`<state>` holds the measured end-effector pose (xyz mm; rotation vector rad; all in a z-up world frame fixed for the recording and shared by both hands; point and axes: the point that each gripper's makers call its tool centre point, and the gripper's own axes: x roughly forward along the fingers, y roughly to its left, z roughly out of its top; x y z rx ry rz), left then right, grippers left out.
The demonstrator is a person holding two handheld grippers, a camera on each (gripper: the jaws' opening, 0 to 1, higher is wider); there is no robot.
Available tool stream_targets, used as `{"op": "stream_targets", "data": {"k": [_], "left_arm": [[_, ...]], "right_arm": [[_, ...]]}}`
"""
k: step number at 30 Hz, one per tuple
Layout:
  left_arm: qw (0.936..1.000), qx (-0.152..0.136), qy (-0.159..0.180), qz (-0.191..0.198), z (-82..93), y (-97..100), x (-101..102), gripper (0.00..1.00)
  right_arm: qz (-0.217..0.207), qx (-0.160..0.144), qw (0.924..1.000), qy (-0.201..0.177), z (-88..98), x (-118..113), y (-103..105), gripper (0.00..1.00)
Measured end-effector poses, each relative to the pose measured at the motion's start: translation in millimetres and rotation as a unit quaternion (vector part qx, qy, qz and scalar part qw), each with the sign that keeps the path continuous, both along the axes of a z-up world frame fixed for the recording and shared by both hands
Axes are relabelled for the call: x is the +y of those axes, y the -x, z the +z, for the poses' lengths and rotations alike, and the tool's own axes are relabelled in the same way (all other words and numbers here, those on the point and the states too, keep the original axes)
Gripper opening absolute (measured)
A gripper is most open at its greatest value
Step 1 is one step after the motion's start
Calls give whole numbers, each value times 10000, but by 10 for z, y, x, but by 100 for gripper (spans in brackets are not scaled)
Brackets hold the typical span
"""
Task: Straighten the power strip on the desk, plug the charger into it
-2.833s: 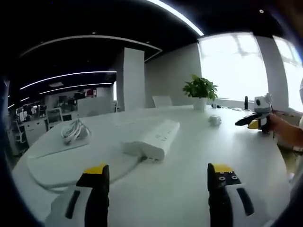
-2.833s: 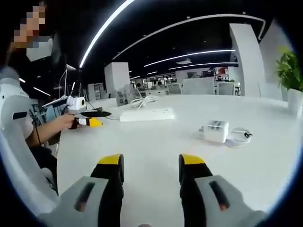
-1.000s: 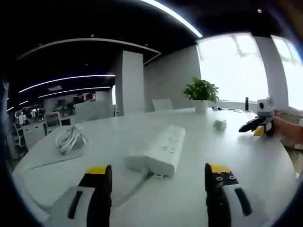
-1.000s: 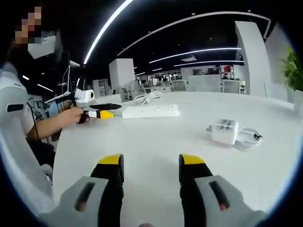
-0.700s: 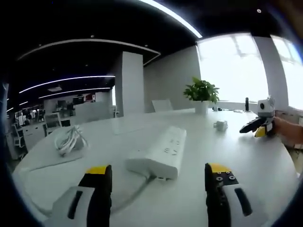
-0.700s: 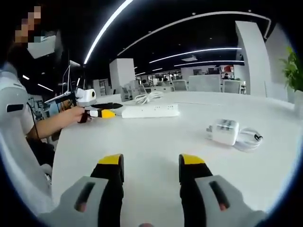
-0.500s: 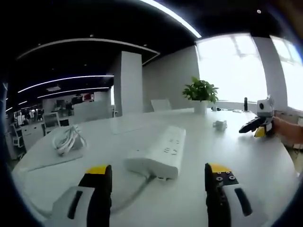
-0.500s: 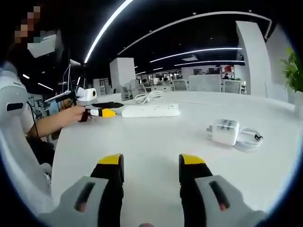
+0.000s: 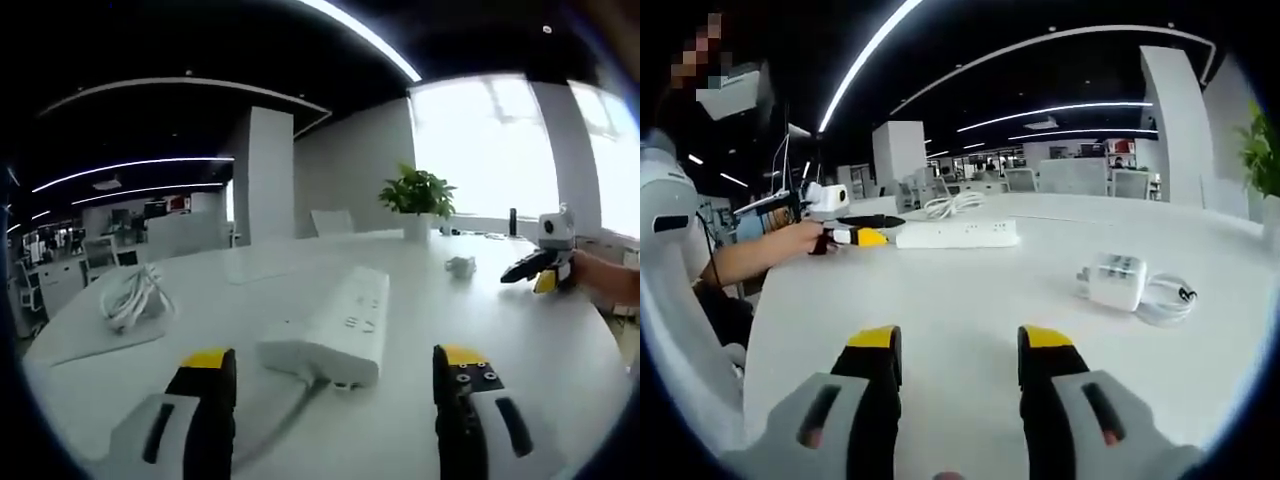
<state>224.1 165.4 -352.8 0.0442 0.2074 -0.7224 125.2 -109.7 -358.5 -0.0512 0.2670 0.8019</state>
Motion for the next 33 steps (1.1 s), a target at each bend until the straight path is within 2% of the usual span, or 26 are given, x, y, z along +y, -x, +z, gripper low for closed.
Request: {"op": "stream_targets", "data": {"k": [3,10,33], "left_arm": [[9999,5,-90,-86,-28,-7,-27,82],[9999,-24,-59,-132,-17,-30,-60,83],[9998,29,-5,-178,-6,-77,-139,83]], "right_arm": [[-9,-11,10000,14,-2,7,-37,46],[31,-18,10000,51,-13,57,-103,46],[178,-115,9997,88,8,95,-89,46]]}}
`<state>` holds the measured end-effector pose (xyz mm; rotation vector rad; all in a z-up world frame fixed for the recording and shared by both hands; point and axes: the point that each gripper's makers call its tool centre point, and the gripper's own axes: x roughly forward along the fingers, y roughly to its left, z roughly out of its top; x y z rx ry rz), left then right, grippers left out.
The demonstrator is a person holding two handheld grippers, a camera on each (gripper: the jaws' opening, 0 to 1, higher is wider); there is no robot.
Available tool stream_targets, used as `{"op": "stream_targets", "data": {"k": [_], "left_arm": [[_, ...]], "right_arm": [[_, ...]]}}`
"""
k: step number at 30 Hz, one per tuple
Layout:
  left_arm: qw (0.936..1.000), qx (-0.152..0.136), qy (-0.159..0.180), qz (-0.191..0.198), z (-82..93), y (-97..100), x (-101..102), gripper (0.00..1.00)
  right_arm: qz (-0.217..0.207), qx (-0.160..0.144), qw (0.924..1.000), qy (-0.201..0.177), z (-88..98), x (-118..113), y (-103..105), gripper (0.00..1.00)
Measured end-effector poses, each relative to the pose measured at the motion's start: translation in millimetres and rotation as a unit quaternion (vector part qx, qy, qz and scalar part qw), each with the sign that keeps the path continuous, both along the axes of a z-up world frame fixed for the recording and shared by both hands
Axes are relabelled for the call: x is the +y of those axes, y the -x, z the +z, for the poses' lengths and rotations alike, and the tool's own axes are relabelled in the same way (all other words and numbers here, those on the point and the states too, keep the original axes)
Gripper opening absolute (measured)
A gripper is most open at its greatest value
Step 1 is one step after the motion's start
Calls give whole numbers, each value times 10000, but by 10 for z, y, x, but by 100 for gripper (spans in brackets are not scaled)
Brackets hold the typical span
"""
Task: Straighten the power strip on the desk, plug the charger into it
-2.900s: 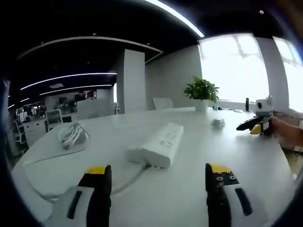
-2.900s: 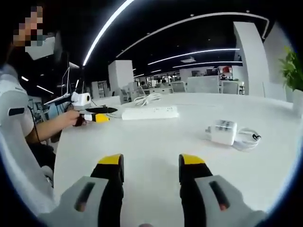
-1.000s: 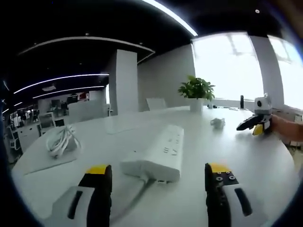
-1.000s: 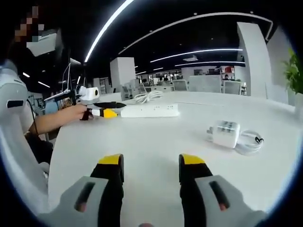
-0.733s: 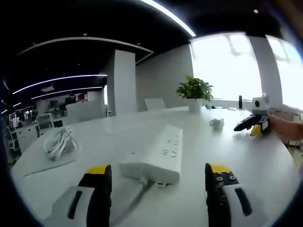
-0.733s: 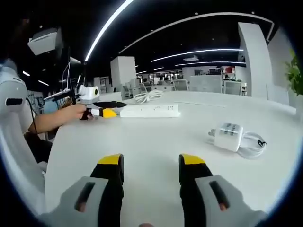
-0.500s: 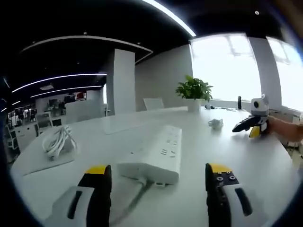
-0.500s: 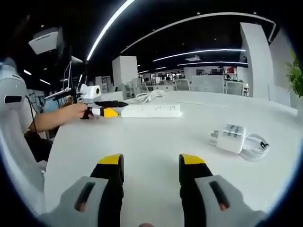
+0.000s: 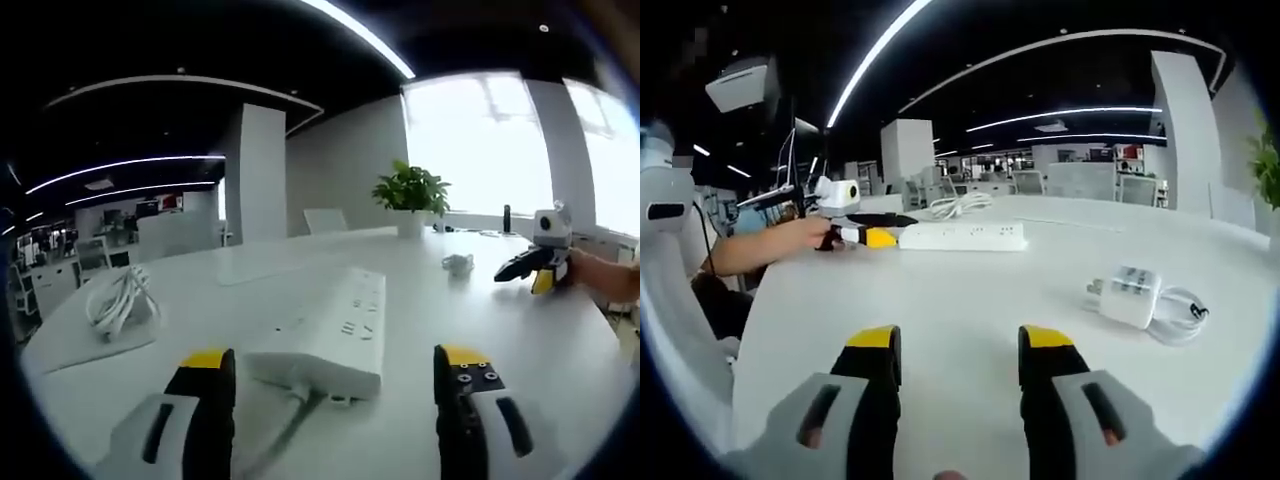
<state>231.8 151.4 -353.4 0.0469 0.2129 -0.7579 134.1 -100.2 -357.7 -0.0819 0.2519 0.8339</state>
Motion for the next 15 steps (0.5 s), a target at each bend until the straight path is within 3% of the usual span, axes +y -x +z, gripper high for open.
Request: {"op": "stream_targets", "data": {"k": [15], "left_arm": [[9999,27,-85,49,-28,-86,6,82]], "right_arm": [[10,-95,9999,76,9,0,1,46]]}}
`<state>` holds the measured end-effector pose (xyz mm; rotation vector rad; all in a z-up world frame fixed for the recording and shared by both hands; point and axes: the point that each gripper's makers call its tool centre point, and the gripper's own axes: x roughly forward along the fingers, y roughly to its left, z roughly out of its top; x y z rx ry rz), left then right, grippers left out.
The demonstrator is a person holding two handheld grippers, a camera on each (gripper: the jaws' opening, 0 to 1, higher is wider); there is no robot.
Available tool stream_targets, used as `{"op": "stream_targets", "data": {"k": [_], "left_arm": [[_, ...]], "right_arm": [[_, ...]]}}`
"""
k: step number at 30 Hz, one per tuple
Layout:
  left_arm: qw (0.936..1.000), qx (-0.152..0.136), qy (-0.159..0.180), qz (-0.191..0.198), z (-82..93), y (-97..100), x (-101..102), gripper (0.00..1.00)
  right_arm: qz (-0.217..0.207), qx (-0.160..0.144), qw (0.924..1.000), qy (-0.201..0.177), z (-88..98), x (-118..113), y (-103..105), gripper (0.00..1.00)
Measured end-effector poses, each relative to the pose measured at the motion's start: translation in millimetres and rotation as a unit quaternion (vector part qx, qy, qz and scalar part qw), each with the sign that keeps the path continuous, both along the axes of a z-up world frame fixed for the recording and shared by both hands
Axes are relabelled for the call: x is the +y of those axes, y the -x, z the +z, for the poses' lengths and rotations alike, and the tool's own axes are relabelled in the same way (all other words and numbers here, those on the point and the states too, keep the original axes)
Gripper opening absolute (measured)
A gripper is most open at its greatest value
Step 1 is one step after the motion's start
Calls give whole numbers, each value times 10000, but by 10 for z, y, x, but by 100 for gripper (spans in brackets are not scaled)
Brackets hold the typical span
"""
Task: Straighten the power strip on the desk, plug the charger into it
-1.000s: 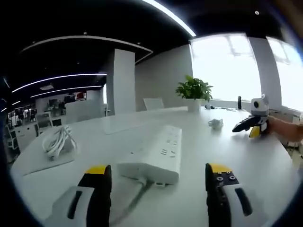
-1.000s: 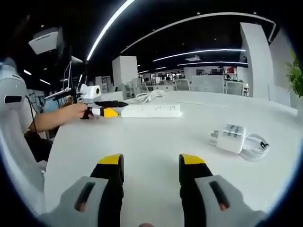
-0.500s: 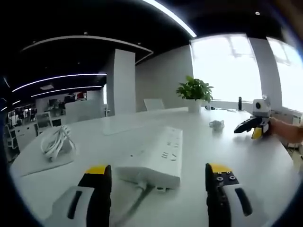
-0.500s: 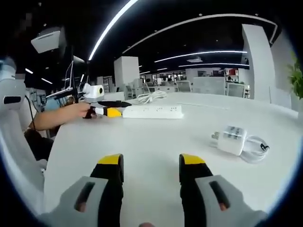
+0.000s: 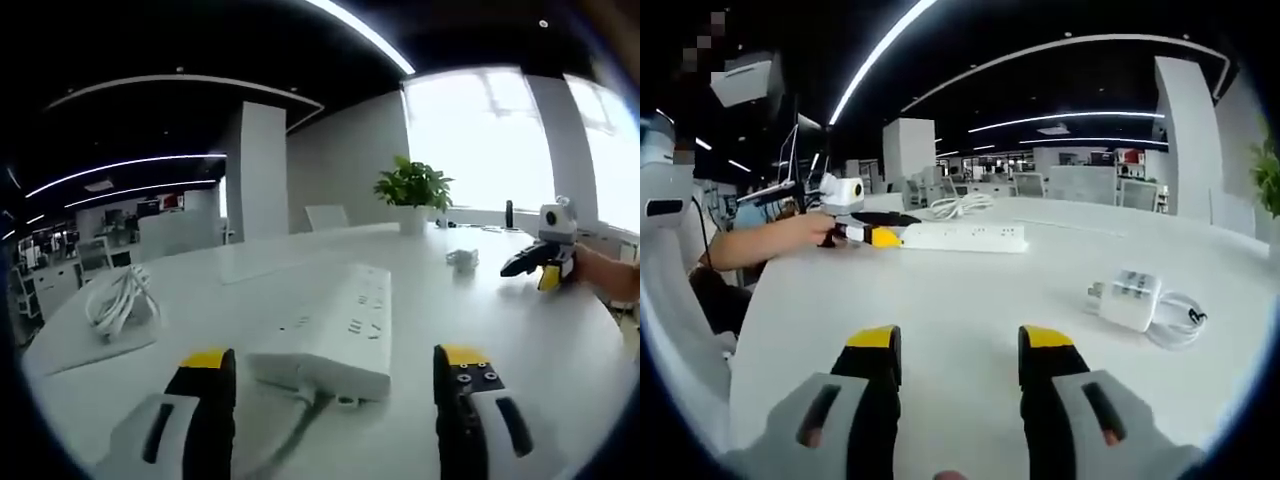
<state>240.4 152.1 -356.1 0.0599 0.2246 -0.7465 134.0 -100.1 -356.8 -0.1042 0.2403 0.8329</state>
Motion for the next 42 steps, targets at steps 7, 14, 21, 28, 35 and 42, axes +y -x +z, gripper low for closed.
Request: {"op": "stream_targets", "data": {"k": [7,14,21,28,35,42], "left_arm": [[10000,4,-10,28,-6,-23,12,82],[10000,24,1,41,-11,-58,12,82],[10000,33,11,28,-12,-55,6,81],[10000,37,-39,29,-27,-54,5,81],[9999,39,-101,40,-44,-60,5,81],[9999,50,-134,45,-58,-60,6,80]], "right_arm": [[17,-42,10000,42,0,7,2,46],[16,-66,9999,79,-8,6,0,46],[5,-92,9999,117,-13,1,1,46],[1,-136,9998,133,-7,4,9,46],[14,-179,9998,101,12,3,16,46],[39,-141,9999,-76,47,-10,16,46]]}}
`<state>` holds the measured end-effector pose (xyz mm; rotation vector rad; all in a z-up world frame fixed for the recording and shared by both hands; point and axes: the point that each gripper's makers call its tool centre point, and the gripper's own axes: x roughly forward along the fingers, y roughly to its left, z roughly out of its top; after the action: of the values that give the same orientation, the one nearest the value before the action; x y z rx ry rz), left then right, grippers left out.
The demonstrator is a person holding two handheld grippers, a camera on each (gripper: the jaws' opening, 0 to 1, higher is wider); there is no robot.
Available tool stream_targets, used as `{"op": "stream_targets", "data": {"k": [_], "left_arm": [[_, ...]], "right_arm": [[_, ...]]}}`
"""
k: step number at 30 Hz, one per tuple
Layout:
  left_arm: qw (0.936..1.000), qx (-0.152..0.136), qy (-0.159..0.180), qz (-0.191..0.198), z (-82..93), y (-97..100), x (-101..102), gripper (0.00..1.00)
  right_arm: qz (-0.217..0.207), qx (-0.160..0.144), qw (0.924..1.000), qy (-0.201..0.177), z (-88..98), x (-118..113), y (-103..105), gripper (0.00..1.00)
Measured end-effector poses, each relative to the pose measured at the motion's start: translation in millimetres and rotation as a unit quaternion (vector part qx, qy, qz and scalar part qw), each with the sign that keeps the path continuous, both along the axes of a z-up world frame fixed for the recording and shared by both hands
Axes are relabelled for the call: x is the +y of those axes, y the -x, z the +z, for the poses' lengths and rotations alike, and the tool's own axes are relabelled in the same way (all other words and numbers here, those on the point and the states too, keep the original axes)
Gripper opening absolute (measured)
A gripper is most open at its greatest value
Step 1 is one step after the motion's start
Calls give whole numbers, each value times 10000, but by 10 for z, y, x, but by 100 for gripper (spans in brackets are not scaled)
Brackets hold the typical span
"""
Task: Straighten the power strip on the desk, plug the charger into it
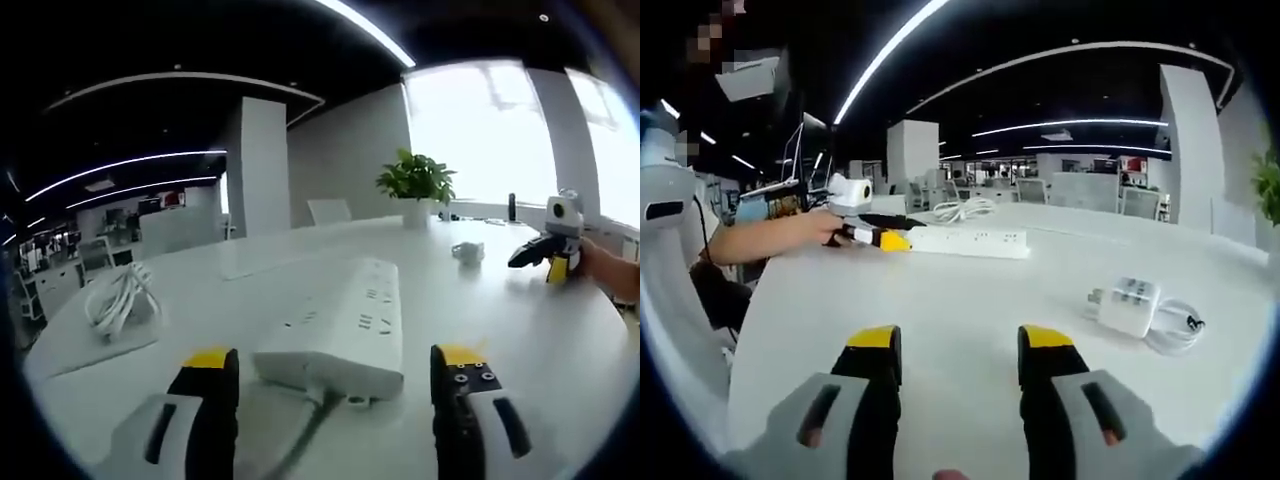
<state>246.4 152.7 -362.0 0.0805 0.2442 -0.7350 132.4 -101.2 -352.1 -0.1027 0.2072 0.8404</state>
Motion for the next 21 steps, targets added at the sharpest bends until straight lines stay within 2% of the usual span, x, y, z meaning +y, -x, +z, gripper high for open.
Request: {"op": "stream_targets", "data": {"k": [14,21], "left_arm": [[10000,83,47,-1,-26,-93,-16,78],[9999,99,76,-4,-27,-107,4,73]], "right_arm": [[0,70,9999,106,-49,-11,-13,46],[6,84,9998,169,-71,-1,-17,46]]}}
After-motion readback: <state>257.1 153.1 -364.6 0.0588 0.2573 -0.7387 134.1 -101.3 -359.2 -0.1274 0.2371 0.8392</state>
